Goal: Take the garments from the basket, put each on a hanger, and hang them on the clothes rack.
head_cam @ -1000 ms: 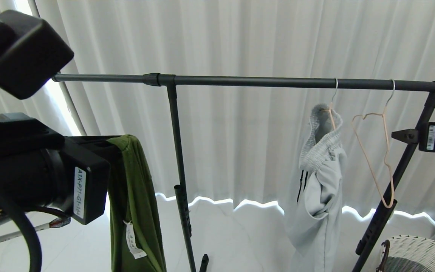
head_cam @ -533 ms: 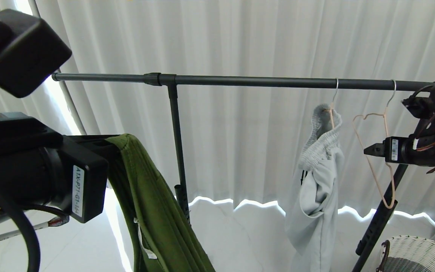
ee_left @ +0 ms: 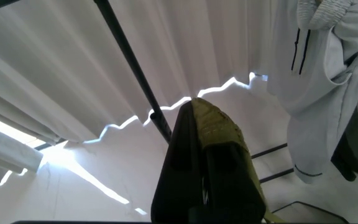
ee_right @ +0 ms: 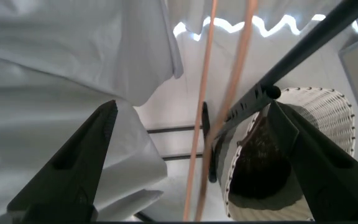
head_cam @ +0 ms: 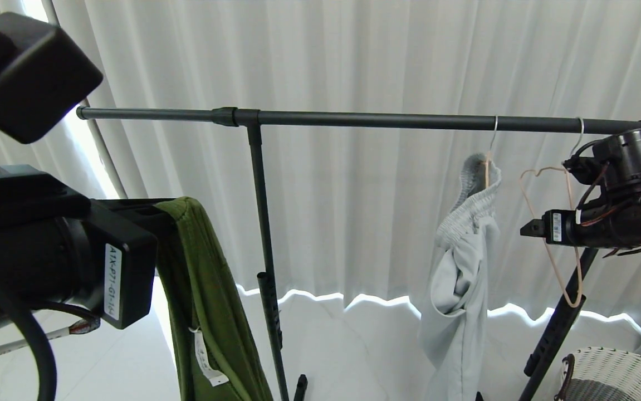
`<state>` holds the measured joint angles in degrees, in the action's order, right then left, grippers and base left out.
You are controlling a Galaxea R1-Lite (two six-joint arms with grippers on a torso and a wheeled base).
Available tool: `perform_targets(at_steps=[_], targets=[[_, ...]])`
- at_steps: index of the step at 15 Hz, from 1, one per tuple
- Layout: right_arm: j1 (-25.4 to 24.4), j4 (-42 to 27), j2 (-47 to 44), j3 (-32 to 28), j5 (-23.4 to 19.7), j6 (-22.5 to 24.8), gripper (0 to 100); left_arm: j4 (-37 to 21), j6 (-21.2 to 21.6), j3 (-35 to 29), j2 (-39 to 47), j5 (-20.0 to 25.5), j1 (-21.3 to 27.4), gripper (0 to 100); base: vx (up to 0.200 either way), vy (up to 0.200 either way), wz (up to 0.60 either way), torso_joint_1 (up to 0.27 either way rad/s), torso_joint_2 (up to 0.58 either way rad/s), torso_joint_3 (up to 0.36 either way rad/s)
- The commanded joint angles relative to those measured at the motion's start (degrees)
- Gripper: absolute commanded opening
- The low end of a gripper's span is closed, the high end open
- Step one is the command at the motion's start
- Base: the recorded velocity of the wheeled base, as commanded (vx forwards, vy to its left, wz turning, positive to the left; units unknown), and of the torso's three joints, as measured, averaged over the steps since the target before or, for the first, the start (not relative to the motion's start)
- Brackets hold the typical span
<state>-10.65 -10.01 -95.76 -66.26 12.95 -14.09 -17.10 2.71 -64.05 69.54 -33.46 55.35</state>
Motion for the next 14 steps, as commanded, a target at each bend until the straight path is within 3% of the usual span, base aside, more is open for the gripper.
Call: perform_targets(at_steps=[1, 6, 7, 14], targets=[[0.1, 0.0, -0.7, -0.2, 0.1, -0.1, 100, 0.1, 0.0, 0.0, 0.0, 0.0, 0.0, 0, 0.0, 0.0, 0.0, 0.0, 0.0, 0.0], [1.0, 0.0, -1.1, -0.1, 0.7, -0.1, 100, 0.0, 0.0, 0.1, -0.1, 0.0, 0.0, 0, 0.0, 0.0, 0.0, 0.0, 0.0, 0.0], [1.1, 0.0, -1.2, 0.0, 0.7, -0.1, 0, 0.1, 0.0, 0.1, -0.1, 0.0, 0.0, 0, 0.0, 0.0, 0.0, 0.0, 0.0, 0.0], [1.8, 0.0, -0.3, 0.2, 2.3, -0.1, 0, 0.0, 0.0, 0.1, -0.1, 0.0, -0.1, 0, 0.0, 0.0, 0.0, 0.0, 0.0, 0.0]])
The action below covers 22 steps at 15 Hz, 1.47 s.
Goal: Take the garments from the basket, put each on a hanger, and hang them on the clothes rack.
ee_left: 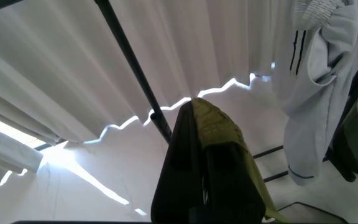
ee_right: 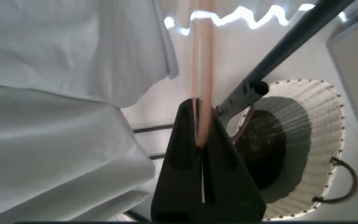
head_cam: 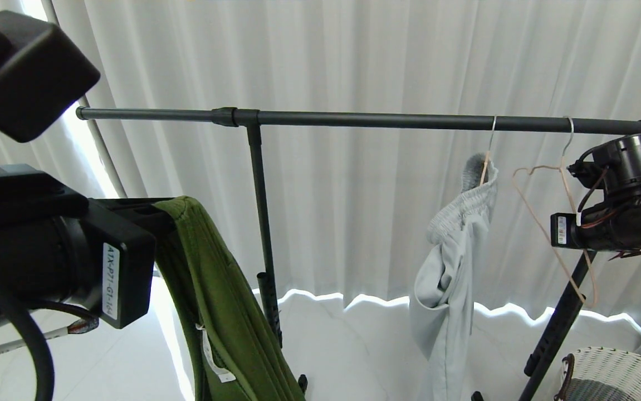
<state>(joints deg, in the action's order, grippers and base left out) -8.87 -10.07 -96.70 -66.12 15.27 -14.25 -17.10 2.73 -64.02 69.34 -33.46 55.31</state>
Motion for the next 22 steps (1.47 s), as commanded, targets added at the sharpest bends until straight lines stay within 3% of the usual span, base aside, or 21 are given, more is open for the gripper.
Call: perform_targets(at_steps=[1, 10, 15, 22], targets=[[0.0, 0.0, 1.1, 0.1, 0.1, 0.0, 0, 0.1, 0.0, 0.0, 0.0, 0.0, 0.1, 0, 0.0, 0.0, 0.0, 0.0, 0.0, 0.0], [-1.4, 0.2, 8.1, 1.5, 0.1, 0.5, 0, 0.0, 0.0, 0.0, 0.0, 0.0, 0.0, 0, 0.0, 0.0, 0.0, 0.0, 0.0, 0.0], [-1.6, 0.0, 16.8, 10.1, -0.2, 1.7, 0, 0.0, 0.1, 0.6, 0.2, -1.1, 0.0, 0, 0.0, 0.0, 0.0, 0.0, 0.0, 0.0], [-2.2, 0.0, 25.4, 20.3, -0.2, 1.9, 0, 0.1, 0.1, 1.3, 0.1, -1.8, 0.0, 0, -0.2, 0.0, 0.0, 0.004, 0.0, 0.003]])
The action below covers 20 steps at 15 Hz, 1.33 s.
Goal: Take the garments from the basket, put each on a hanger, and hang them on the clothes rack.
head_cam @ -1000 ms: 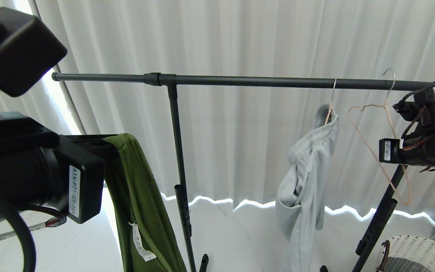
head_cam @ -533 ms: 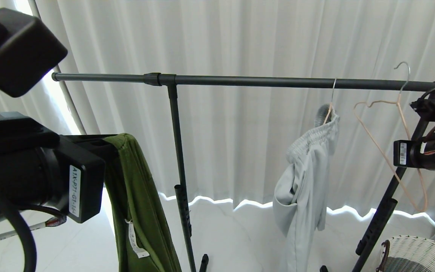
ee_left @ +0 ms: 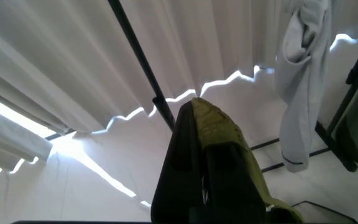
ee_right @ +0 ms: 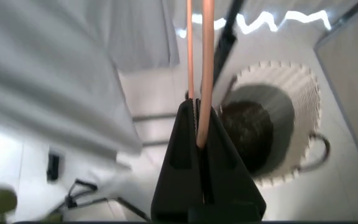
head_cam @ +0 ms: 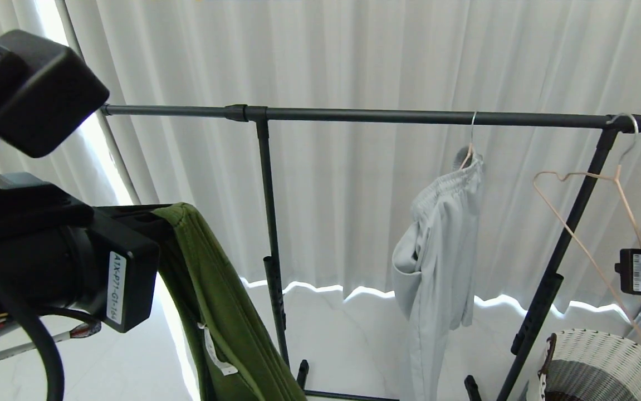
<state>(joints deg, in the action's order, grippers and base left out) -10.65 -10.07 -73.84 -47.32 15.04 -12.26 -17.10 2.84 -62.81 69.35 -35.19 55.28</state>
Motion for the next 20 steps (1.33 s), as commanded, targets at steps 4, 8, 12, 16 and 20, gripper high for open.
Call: perform_targets(at_steps=[4, 8, 12, 16, 20], targets=[[-5.4, -2.4, 7.3, 5.0, -0.3, 3.8, 0, 0.1, 0.0, 0.8, 0.1, 0.0, 0.0, 0, -0.15, 0.0, 0.0, 0.003, 0.0, 0.003], [-15.1, -7.5, 12.1, 5.4, -4.1, 5.9, 0, 0.1, 0.0, 2.0, 0.0, 0.0, -0.3, 0, 0.0, 0.0, 0.0, 0.0, 0.0, 0.0], [-23.4, -10.8, 15.3, 5.5, -10.5, 9.8, 0, 0.1, 0.1, 4.4, -0.1, -2.0, -2.1, 0, 0.0, 0.0, 0.0, 0.0, 0.0, 0.0], [-34.8, -10.8, 16.7, 5.6, -17.4, 9.8, 0, 0.1, -0.1, 7.2, 0.2, -5.1, -4.0, 0, 0.0, 0.0, 0.0, 0.0, 0.0, 0.0], [-44.6, -9.2, 16.5, 6.3, -21.1, 9.5, 0, 0.1, -0.5, 8.7, 0.3, -5.5, -7.2, 0, 0.0, 0.0, 0.0, 0.0, 0.0, 0.0]])
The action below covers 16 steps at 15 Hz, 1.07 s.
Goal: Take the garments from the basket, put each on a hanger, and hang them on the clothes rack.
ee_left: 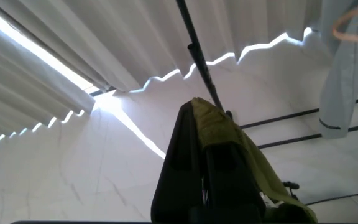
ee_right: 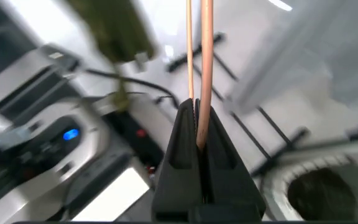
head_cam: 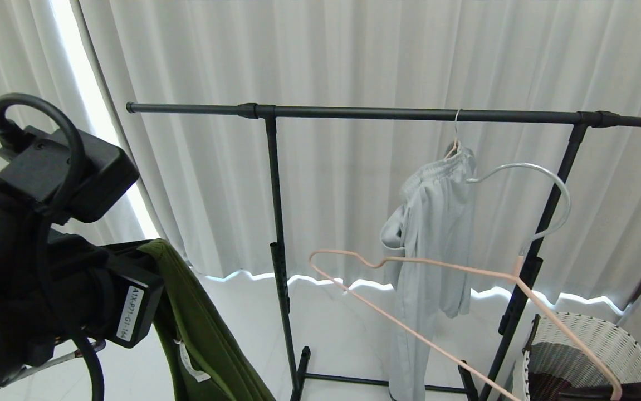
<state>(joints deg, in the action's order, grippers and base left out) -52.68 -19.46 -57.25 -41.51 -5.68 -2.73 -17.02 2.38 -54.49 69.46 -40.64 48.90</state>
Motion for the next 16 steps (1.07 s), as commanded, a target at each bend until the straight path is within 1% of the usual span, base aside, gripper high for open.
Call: perform_targets(at_steps=[1, 3, 4, 5, 7, 8, 13, 15, 16], targets=[[-3.8, 1.2, 0.0, 0.9, -0.9, -0.1, 0, 0.1, -0.1, 0.5, 0.1, 0.0, -1.3, 0, 0.0, 0.0, 0.0, 0.0, 0.0, 0.0], [-6.7, 4.4, -0.1, 2.3, -1.0, -0.3, 0, 3.6, 0.0, 2.9, 0.1, 0.0, -1.3, 0, 0.0, 0.0, 0.0, 0.0, 0.0, 0.0], [-7.4, 5.0, -0.1, 2.7, -1.0, -0.6, 0, 4.6, 0.0, 3.4, 0.2, 0.0, -1.3, 0, 0.0, 0.0, 0.0, 0.0, 0.0, 0.0], [-11.2, 6.3, -0.1, 3.3, -1.3, -2.1, 0, 6.8, 0.2, 4.7, 0.5, 0.0, -1.3, 0, 0.0, 0.0, 0.0, 0.0, 0.0, 0.0], [-15.8, 7.2, -0.5, 3.5, -1.4, -5.0, 0, 6.9, 0.0, 4.7, 1.0, 0.0, -1.3, 0, 0.0, 0.0, 0.0, 0.0, 0.0, 0.0], [-16.7, 7.4, -0.8, 3.5, -1.4, -5.5, 0, 7.0, 0.0, 4.4, 1.2, 0.0, -1.4, 0, 0.0, 0.0, 0.0, 0.0, 0.0, 0.0], [-16.8, 10.3, -4.2, 3.5, -1.1, -5.9, 0, 7.9, -0.5, 3.6, 1.9, 0.0, -1.4, 0, 0.0, 0.0, 0.0, 0.0, 0.0, 0.0], [-16.7, 14.3, -6.9, 3.5, -1.1, -7.1, 0, 7.9, -0.5, 3.5, 1.9, 0.0, -1.4, 0, 0.0, 0.0, 0.0, 0.0, 0.0, 0.0], [-16.7, 15.1, -7.8, 3.5, -1.1, -7.2, 0, 7.9, -0.5, 3.5, 1.9, 0.0, -1.4, 0, 0.0, 0.0, 0.0, 0.0, 0.0, 0.0]])
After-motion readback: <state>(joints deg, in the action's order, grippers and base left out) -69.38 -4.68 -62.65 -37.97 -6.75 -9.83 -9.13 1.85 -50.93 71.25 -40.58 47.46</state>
